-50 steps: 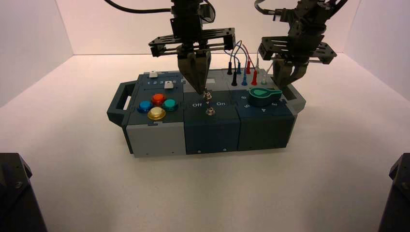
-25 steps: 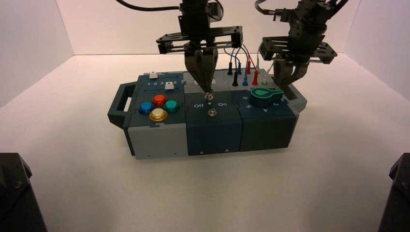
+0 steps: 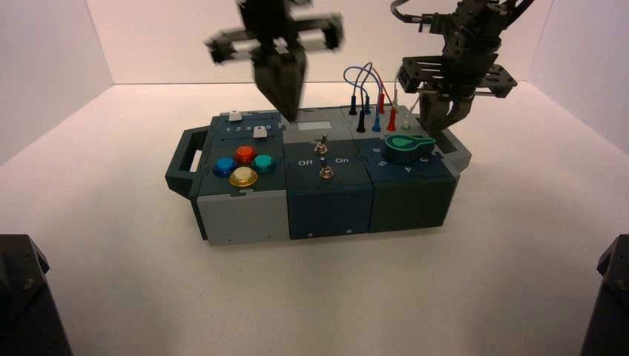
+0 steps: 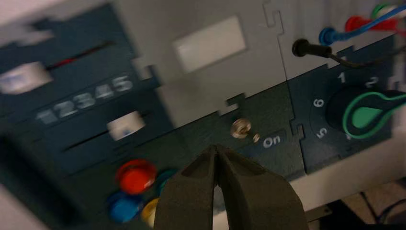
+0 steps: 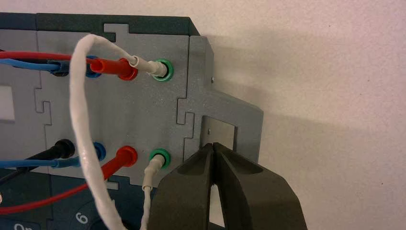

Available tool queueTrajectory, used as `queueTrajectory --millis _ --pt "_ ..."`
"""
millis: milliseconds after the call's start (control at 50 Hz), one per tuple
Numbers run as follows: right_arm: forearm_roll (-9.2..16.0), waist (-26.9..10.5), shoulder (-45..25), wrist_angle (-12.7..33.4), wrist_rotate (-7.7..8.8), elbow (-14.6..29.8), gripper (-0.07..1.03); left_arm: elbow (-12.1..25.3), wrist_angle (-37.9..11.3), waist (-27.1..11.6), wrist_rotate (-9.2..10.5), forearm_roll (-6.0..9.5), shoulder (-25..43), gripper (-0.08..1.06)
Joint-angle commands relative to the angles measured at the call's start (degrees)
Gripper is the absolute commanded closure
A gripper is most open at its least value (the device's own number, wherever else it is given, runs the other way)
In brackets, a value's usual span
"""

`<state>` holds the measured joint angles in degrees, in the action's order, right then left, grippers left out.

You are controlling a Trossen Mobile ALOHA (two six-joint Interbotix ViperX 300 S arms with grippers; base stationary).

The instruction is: Flip the top switch on with the left gripper.

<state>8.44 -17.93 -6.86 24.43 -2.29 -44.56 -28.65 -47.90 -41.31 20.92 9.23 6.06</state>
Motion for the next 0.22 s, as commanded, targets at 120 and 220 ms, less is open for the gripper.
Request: queueTrajectory --millis 120,220 --pt "-0.4 -0.3 -2.4 1.1 0.53 0.0 0.99 -1.3 0.8 0.3 0.35 -0.44 -6.2 1.01" --pt "-0.4 -0.4 -2.6 1.1 0.53 0.1 0.99 -1.2 1.0 0.3 0.35 -0.44 -6.0 1.01"
